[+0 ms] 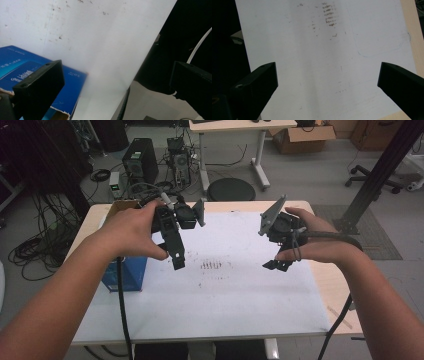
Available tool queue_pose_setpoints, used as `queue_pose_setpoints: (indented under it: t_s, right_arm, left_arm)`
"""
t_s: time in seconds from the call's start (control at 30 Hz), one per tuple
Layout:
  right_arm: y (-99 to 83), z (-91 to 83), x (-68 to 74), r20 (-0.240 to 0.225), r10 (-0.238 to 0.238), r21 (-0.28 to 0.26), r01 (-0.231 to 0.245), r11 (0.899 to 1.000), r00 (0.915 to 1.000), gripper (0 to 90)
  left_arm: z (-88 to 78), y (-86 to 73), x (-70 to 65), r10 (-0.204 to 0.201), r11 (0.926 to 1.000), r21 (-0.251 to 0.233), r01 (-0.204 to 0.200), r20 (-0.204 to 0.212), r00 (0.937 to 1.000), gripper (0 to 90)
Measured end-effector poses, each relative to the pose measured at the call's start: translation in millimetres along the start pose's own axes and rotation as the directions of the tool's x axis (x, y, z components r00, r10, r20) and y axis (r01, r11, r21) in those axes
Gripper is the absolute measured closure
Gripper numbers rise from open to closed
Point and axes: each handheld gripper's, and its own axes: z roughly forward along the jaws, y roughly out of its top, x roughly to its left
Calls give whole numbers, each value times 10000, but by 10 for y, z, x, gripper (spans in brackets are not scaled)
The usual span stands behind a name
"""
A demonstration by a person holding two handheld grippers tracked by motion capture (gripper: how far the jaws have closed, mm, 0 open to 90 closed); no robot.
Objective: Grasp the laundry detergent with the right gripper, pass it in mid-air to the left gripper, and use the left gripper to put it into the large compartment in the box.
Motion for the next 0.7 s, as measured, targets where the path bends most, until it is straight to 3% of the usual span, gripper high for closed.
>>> queue_pose_setpoints:
  t_s: [0.33, 0.7]
  right_arm:
    - [-1, 52, 9, -63, -119, 361, 121, 9993, 9999, 33]
    - [-5, 43, 9, -79, -100, 351, 102, 9993, 9999, 32]
  left_arm:
    - [21, 7, 13, 187, 9998, -60, -186, 70, 9998, 2]
    - [21, -7, 37, 246, 9997, -86, -245, 117, 9996, 2]
